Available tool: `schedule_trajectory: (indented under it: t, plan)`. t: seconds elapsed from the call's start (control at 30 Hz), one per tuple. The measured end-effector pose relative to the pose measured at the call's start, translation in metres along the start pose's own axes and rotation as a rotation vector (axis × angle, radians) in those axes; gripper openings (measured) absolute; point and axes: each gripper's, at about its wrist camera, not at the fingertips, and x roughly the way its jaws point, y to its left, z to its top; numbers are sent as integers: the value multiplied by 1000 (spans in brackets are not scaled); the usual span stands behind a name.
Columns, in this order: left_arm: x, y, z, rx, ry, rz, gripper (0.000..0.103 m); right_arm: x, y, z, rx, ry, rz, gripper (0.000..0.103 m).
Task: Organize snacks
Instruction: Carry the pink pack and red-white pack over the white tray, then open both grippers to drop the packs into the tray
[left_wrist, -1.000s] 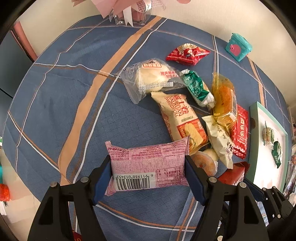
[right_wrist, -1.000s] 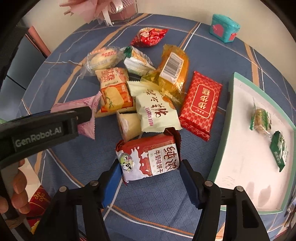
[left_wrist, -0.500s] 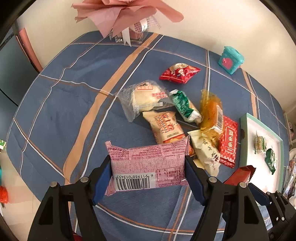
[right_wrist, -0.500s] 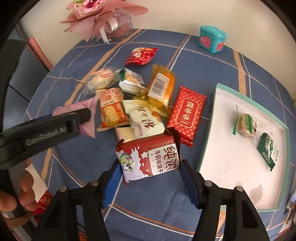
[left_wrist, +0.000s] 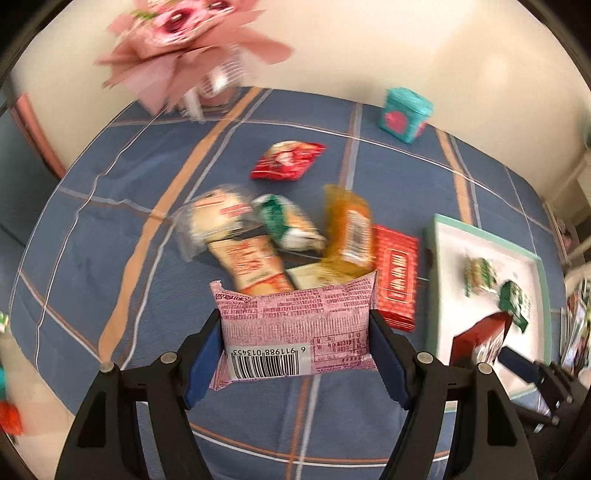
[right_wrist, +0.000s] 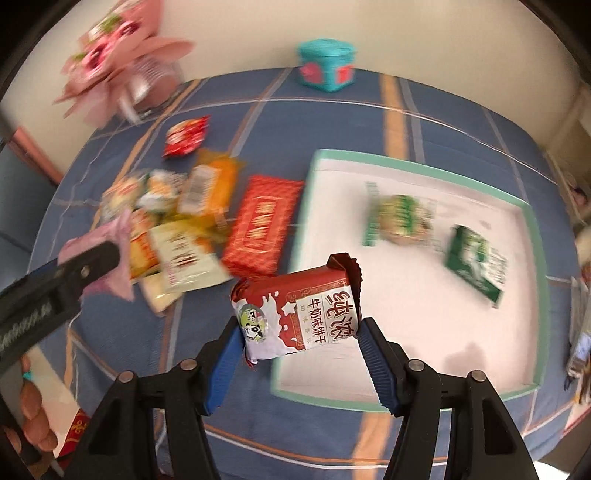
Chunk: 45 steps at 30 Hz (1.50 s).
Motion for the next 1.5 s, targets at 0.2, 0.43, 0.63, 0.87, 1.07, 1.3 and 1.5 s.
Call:
schedule_trajectory:
  t: [0.2,0.43,0.63,0.87,1.07,1.3,1.5]
  plan:
    - [-7,-46,-5,99,-20,-36,76,-6,-51,-3,116,-3,-41,66]
    - [-10,-105,-16,227,-32,-111,76,-11,-104,-13,245,-12,-69,66]
    - [-6,-138,-23,297,-30,-133,76,-14,-135,-22,322,-16,-100,66]
    - [7,-159,-29,352,-12,-141,76,-9,-157,-30,374,-1,-115,66]
    - [19,-171,-34,378,-4,-145,77,0,-162,-32,386,17,-119,66]
    - [29,-182,-36,402,-2,-157,77,13,-168,-34,396,47,-118,66]
    - [37,-186,-36,412,10,-160,78,15,-168,-34,395,58,-122,66]
